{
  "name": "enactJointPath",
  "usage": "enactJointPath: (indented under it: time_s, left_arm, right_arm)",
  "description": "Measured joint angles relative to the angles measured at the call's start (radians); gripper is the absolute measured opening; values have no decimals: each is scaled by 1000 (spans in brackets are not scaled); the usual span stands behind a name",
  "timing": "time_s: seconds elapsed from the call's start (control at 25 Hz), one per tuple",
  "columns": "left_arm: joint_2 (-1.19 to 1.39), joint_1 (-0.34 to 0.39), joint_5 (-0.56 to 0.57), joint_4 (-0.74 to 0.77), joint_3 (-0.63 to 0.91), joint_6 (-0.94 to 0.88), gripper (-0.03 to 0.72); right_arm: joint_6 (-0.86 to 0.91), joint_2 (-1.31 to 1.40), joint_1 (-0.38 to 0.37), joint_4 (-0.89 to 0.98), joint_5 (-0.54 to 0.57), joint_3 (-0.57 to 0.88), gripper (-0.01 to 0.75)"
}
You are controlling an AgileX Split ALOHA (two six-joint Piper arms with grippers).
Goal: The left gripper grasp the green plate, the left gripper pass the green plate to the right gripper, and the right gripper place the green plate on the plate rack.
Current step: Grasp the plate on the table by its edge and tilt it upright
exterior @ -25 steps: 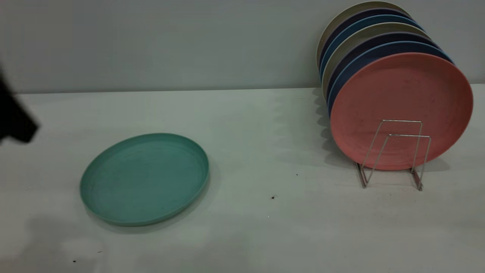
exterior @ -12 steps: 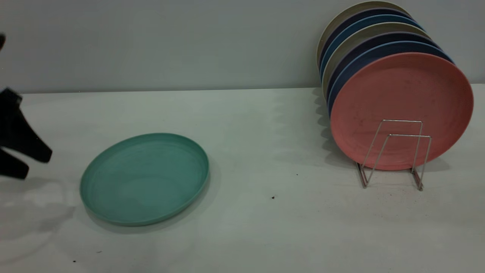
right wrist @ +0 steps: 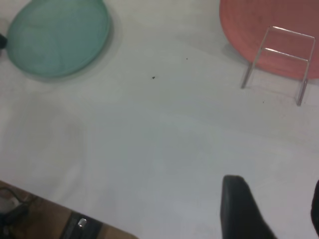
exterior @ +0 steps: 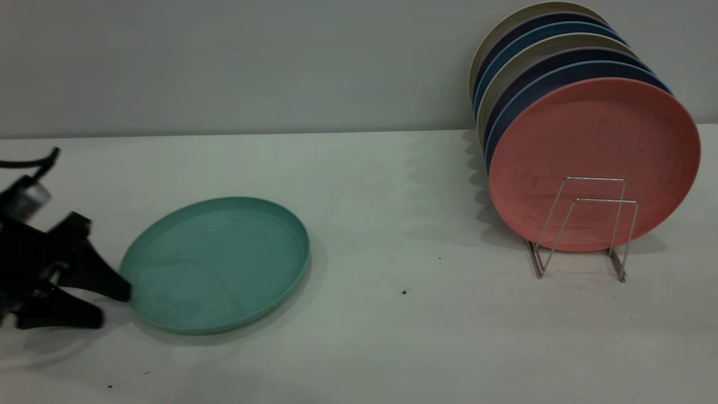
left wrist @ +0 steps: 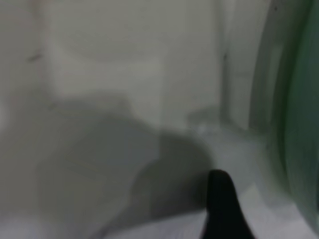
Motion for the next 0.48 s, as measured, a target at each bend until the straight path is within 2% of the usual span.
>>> enactJointPath:
  time_s: [0.16, 0.32, 0.44, 0.48]
  left_arm:
    - [25, -33, 16, -99, -13, 73, 496]
    - [25, -43, 6, -116, -13, 85, 477]
    - [27, -43, -7, -116, -13, 85, 390]
    - [28, -43, -14, -116, -13, 85, 340]
  right_arm:
    - [0, 0, 0, 0, 1, 0, 365]
    - [0, 0, 0, 2, 2, 0, 365]
    - [0, 0, 0, 3, 2, 0, 365]
    - [0, 0, 0, 4, 2, 0, 365]
